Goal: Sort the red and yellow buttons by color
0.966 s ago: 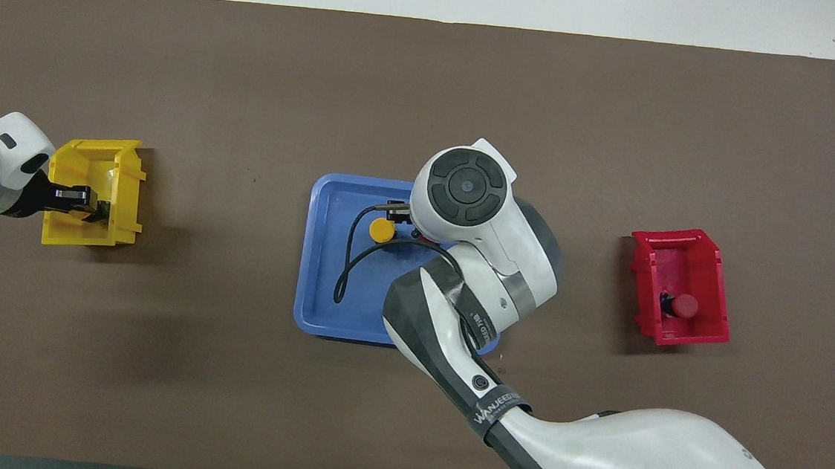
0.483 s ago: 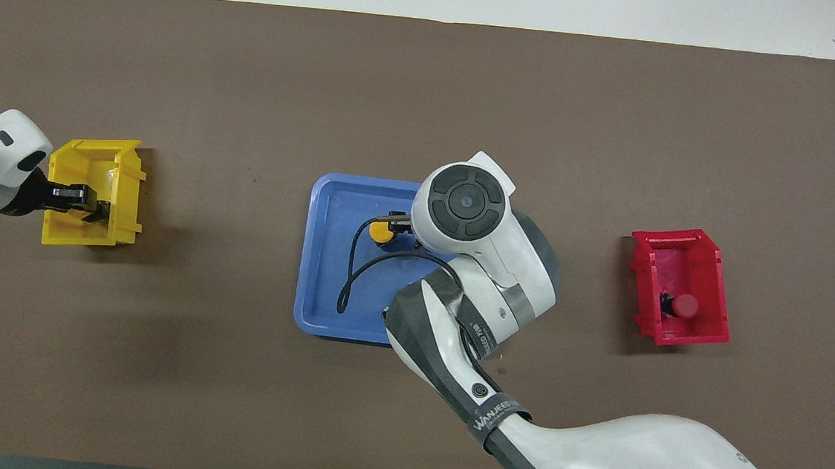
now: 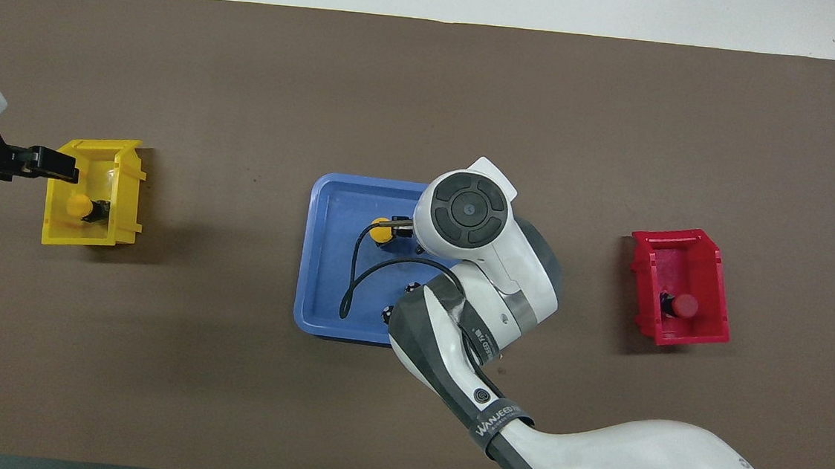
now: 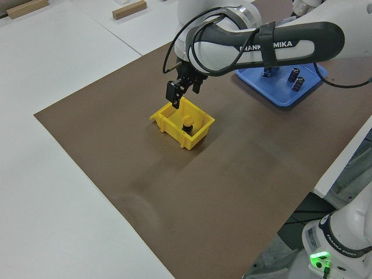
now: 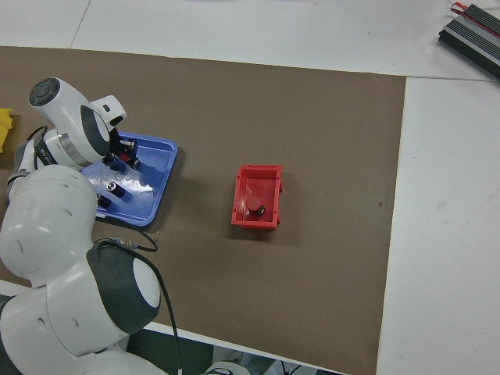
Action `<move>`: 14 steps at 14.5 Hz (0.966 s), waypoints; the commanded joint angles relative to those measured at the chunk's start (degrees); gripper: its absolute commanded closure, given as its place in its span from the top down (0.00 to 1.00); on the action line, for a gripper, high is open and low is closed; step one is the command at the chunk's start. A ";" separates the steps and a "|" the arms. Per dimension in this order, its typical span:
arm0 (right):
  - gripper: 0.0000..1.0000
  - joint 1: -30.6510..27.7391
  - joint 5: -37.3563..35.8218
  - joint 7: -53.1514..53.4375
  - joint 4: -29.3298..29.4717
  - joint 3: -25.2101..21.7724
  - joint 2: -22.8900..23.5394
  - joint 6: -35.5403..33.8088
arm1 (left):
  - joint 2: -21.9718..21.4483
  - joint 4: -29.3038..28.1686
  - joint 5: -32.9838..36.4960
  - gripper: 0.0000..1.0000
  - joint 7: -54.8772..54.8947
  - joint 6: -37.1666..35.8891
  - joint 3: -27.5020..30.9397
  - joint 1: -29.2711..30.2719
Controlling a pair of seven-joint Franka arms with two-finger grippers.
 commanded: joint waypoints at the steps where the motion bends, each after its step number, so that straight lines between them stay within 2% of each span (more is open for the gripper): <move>1: 0.29 -1.27 -0.56 0.16 2.65 0.10 -1.19 -4.67 | -2.43 5.74 1.32 1.00 1.14 -9.13 -0.05 -4.30; 3: 0.29 -5.12 -0.38 -6.22 8.27 0.01 -2.50 -14.59 | -2.25 13.72 1.06 1.00 0.53 -18.97 -0.05 -6.68; 5: 0.29 -10.73 -0.12 -14.13 8.48 0.01 -6.79 -20.50 | -2.25 18.83 0.71 1.00 0.53 -24.88 -0.14 -6.69; 7: 0.29 -16.37 -0.03 -22.56 6.55 0.01 -11.27 -27.34 | -2.25 20.70 0.79 1.00 0.53 -27.10 -0.14 -6.69; 9: 0.29 -22.07 -0.03 -30.91 3.22 -0.07 -14.88 -29.49 | -2.60 19.30 0.71 1.00 -2.09 -24.04 -0.31 -6.78; 10: 0.29 -25.67 -0.03 -36.00 0.94 0.01 -15.94 -28.88 | -3.56 16.42 0.62 1.00 -5.85 -20.19 -0.84 -6.86; 11: 0.29 -28.67 0.06 -39.36 -1.09 0.01 -16.30 -27.57 | -4.09 13.44 0.62 1.00 -8.59 -16.15 -1.36 -8.60; 14: 0.29 -33.17 1.55 -46.84 -9.16 0.01 -19.37 -19.50 | -1.91 8.33 0.62 1.00 -17.90 -7.70 -1.37 -14.84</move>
